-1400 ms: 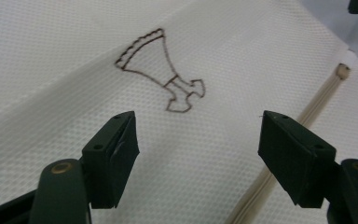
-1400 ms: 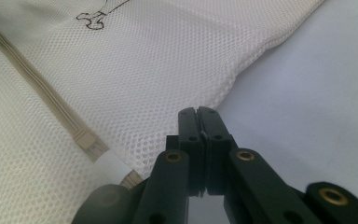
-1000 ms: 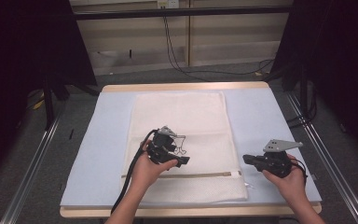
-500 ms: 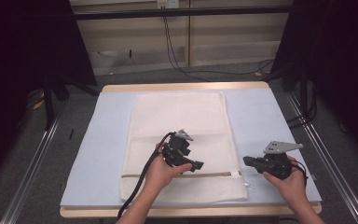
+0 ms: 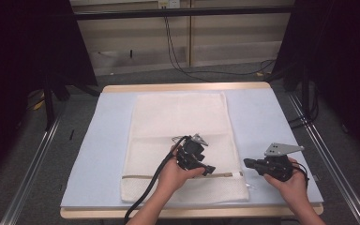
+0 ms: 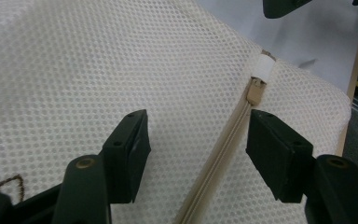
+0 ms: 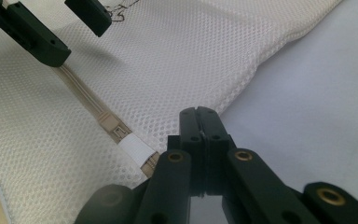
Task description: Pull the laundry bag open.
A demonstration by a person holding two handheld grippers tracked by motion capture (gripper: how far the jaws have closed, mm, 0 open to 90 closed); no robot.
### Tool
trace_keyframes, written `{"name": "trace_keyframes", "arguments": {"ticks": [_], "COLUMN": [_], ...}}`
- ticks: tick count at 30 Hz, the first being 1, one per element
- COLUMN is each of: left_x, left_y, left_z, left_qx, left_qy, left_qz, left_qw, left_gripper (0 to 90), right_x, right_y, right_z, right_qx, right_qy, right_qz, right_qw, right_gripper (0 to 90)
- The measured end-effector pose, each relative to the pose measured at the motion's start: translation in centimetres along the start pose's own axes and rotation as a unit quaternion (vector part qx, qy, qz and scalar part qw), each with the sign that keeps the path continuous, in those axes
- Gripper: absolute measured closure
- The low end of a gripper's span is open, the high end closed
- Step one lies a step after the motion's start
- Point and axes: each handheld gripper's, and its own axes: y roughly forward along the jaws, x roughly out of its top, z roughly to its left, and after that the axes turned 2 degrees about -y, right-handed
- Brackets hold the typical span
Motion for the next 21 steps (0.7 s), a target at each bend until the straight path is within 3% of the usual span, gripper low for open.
{"name": "trace_keyframes", "arguments": {"ticks": [8, 15, 17, 19, 20, 21], "left_x": [0.5, 0.8, 0.9, 1.0, 1.0, 0.9], "left_y": [0.9, 1.6, 2.0, 2.1, 2.2, 2.3], "left_z": [-0.5, -0.9, -0.9, -1.0, -1.0, -1.0], "left_qx": [-0.01, -0.029, -0.044, -0.047, -0.063, -0.064], "left_qy": [0.023, 0.008, 0.004, -0.006, -0.022, -0.021], "left_qz": [0.005, 0.008, 0.009, 0.012, 0.019, 0.017], "left_qw": [0.9997, 0.9995, 0.999, 0.9988, 0.9976, 0.9976], "left_gripper": [43.4, 52.4, 55.4, 58.1, 59.4, 60.3], "right_x": [0.0, -0.1, -0.1, -0.1, -0.1, -0.1], "right_y": [0.2, 1.0, 1.1, 1.1, 1.3, 1.4], "right_z": [0.2, 0.7, 0.7, 0.6, 0.6, 0.6], "right_qx": [-0.001, 0.004, -0.003, -0.004, -0.002, -0.001], "right_qy": [-0.001, -0.007, -0.008, -0.007, -0.002, 0.002], "right_qz": [-0.002, 0.005, 0.004, 0.002, 0.0, -0.003], "right_qw": [1.0, 1.0, 1.0, 1.0, 1.0, 1.0], "right_gripper": [88.8, 86.8, 85.9, 85.8, 82.8, 80.7]}}
